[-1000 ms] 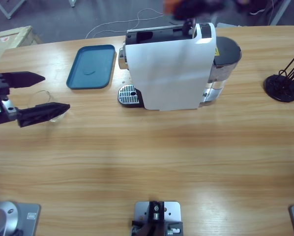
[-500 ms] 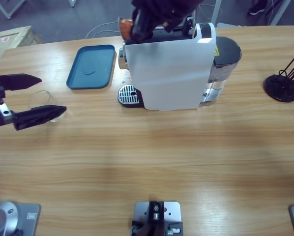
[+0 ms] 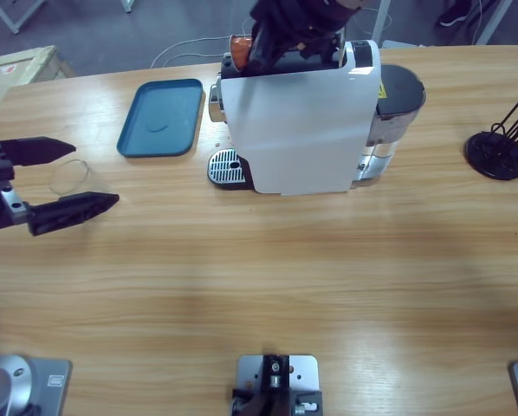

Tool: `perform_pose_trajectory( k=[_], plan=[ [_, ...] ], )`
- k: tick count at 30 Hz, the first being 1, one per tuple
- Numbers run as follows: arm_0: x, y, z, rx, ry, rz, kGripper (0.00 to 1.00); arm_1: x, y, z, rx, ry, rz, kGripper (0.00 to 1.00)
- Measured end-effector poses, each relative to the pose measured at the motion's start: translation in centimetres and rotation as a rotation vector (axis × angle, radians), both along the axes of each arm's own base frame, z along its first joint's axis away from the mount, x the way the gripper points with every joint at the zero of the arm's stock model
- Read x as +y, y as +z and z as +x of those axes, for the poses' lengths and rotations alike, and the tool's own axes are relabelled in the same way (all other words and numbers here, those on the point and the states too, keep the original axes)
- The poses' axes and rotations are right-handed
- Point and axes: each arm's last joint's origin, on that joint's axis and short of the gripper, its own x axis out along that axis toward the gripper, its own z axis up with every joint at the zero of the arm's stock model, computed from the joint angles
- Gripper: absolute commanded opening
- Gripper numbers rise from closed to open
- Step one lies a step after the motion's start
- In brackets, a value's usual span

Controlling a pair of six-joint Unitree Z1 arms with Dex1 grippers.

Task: Pour coffee

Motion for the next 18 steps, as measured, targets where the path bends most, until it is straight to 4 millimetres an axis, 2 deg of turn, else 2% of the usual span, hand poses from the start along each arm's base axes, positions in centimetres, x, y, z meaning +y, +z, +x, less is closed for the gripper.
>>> perform_pose_trajectory(
  k=[4, 5, 12, 13, 14, 16, 17, 18],
  plan=[
    [0.1, -0.4, -0.1, 0.007, 0.0, 0.008, 0.991, -0.1, -0.2, 0.2, 0.009, -0.001, 0.003, 0.969],
    [0.1, -0.4, -0.1, 0.009, 0.0, 0.01, 0.991, -0.1, -0.2, 0.3, 0.012, 0.001, 0.004, 1.0],
    [0.1, -0.5, -0.1, 0.011, 0.0, 0.013, 0.991, -0.3, -0.3, 0.6, 0.02, -0.013, 0.013, 0.999],
    [0.1, -0.5, -0.1, 0.011, 0.0, 0.013, 0.991, -0.3, -0.2, 0.6, 0.018, -0.014, 0.016, 0.977],
    [0.1, -0.5, -0.1, 0.011, 0.0, 0.013, 0.991, -0.3, -0.1, 0.5, 0.016, -0.014, 0.017, 0.864],
    [0.1, -0.5, -0.1, 0.011, 0.0, 0.013, 0.991, -0.3, 0.1, 0.3, 0.014, -0.02, 0.023, 0.21],
    [0.1, -0.6, -0.1, 0.011, 0.0, 0.013, 0.991, -0.4, 0.4, 0.1, 0.013, -0.021, 0.032, 0.004],
    [0.1, -0.5, -0.1, 0.011, 0.0, 0.013, 0.991, -0.3, 0.8, -0.3, 0.013, -0.02, 0.042, 0.0]
  ],
)
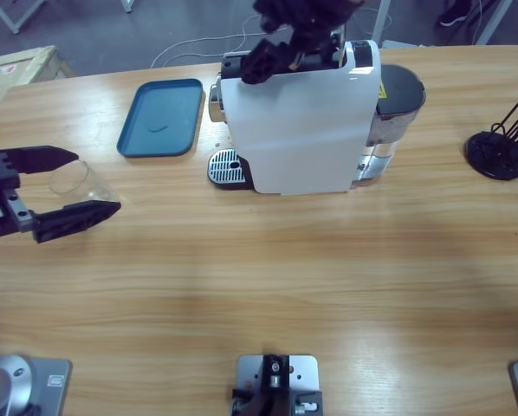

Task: Pour coffee

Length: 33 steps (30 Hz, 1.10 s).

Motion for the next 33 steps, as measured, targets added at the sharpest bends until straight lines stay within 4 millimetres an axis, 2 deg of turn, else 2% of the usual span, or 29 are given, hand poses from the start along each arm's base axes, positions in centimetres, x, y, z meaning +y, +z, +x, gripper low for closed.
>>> perform_pose_trajectory(
  k=[4, 7, 11, 13, 16, 20, 25, 29, 33],
  plan=[
    [0.0, 0.0, 0.0, -0.001, 0.0, -0.001, 0.987, 0.4, 2.4, -3.9, 0.037, 0.051, 0.085, 0.0],
    [0.1, 0.1, -0.1, -0.003, 0.0, -0.004, 0.987, -0.6, 2.1, -7.1, 0.123, 0.017, 0.122, 0.0],
    [0.2, 0.2, -0.2, -0.008, 0.0, -0.01, 0.987, -3.8, 0.3, -10.3, 0.206, -0.201, 0.163, 0.0],
    [0.3, 0.3, -0.2, -0.013, 0.0, -0.015, 0.987, -5.6, 0.1, -11.4, 0.223, -0.29, 0.195, 0.0],
    [0.4, 0.4, -0.3, -0.016, 0.0, -0.018, 0.987, -7.8, 0.9, -12.4, 0.187, -0.431, 0.281, 0.0],
    [0.4, 0.4, -0.3, -0.016, 0.0, -0.018, 0.987, -8.7, 2.4, -11.3, 0.106, -0.632, 0.473, 0.0],
    [0.4, 0.4, -0.3, -0.017, 0.0, -0.02, 0.987, -8.8, 3.7, -7.5, 0.078, -0.782, 0.659, 0.0],
    [0.5, 0.5, -0.4, -0.022, 0.0, -0.026, 0.987, -7.7, 3.2, -5.3, 0.101, -0.773, 0.703, 0.0],
    [0.5, 0.5, -0.5, -0.022, 0.001, -0.027, 0.987, -6.6, 3.0, -4.5, 0.14, -0.71, 0.769, 0.0]
  ],
)
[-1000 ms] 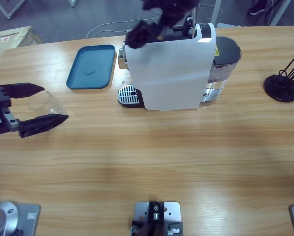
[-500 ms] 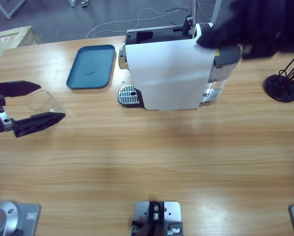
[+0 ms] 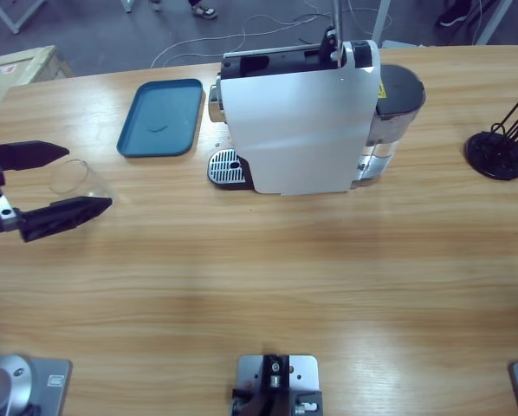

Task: Pour coffee

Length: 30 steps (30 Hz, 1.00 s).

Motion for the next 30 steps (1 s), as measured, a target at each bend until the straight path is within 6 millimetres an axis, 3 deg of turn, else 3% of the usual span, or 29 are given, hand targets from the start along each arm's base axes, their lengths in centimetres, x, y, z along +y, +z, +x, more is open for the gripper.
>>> perform_pose_trajectory(
  k=[8, 18, 23, 30],
  plan=[
    [0.0, 0.0, 0.0, 0.0, 0.0, 0.0, 0.987, 1.9, -1.3, 1.2, 0.013, 0.142, 0.063, 0.0],
    [0.1, -0.2, -0.1, 0.014, 0.0, 0.016, 0.987, 4.6, -5.0, 3.3, 0.061, 0.208, 0.051, 0.0],
    [0.4, -0.2, -0.3, 0.022, 0.0, 0.025, 0.987, 6.8, -7.9, 3.6, 0.113, 0.245, 0.012, 0.0],
    [0.5, 0.0, -0.4, 0.029, 0.0, 0.033, 0.987, 7.3, -8.9, 4.1, 0.115, 0.245, 0.01, 0.0]
  ],
)
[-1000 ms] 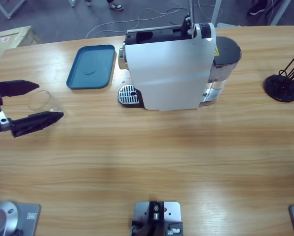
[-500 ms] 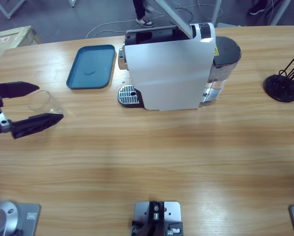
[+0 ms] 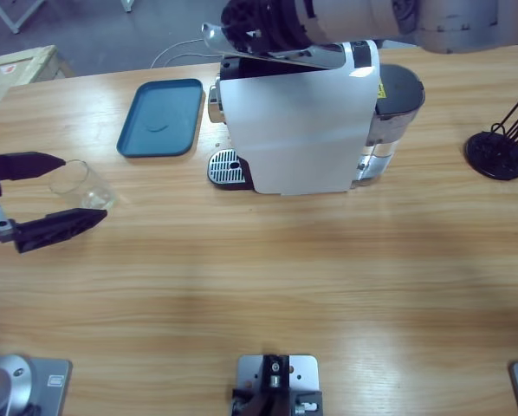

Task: Pour coffee

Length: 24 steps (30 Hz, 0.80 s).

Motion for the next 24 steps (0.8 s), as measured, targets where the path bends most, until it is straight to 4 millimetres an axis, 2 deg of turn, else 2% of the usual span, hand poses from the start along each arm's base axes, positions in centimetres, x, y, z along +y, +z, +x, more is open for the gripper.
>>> perform_pose_trajectory(
  k=[10, 24],
  plan=[
    [-0.03, 0.23, 0.04, -0.004, 0.001, -0.003, 0.987, 0.34, -0.96, 0.33, 0.015, -0.003, -0.018, 0.0],
    [0.02, 0.23, 0.08, 0.001, 0.023, -0.008, 0.987, 0.43, -1.0, 0.21, 0.013, -0.014, -0.026, 0.0]
  ],
)
